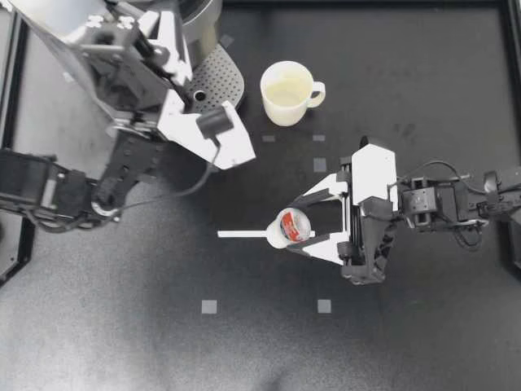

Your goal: Place the coffee capsule inside the capsule container, then place the cup onto the center of the cup tray.

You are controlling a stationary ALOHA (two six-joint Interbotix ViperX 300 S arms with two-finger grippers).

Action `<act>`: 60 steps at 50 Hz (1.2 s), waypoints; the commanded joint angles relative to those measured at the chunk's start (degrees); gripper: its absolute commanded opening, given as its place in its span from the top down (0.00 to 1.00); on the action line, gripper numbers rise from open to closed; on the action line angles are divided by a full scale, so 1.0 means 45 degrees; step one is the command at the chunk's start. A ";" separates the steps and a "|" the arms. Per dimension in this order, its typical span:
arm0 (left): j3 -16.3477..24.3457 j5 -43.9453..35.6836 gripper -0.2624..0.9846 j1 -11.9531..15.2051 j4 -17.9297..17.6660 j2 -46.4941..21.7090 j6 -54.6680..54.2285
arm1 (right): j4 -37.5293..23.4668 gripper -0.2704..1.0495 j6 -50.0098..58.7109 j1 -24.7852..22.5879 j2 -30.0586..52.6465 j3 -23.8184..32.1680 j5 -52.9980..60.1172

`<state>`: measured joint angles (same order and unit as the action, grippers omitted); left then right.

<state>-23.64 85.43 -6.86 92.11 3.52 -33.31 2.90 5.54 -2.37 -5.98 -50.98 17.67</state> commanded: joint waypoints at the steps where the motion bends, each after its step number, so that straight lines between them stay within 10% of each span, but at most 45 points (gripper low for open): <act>1: 0.0000 -0.0176 0.69 0.0332 0.0137 0.0430 -0.0137 | -0.0020 0.39 0.0020 0.0039 -0.0117 0.0273 0.0176; 60: -0.3086 -0.4512 0.69 0.3906 0.1152 0.5469 -0.5547 | -0.0020 0.39 0.0098 -0.0117 0.0234 0.0820 0.0332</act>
<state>-37.79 66.45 9.58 96.77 26.19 -57.66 2.90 5.89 -2.64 -3.87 -48.52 18.63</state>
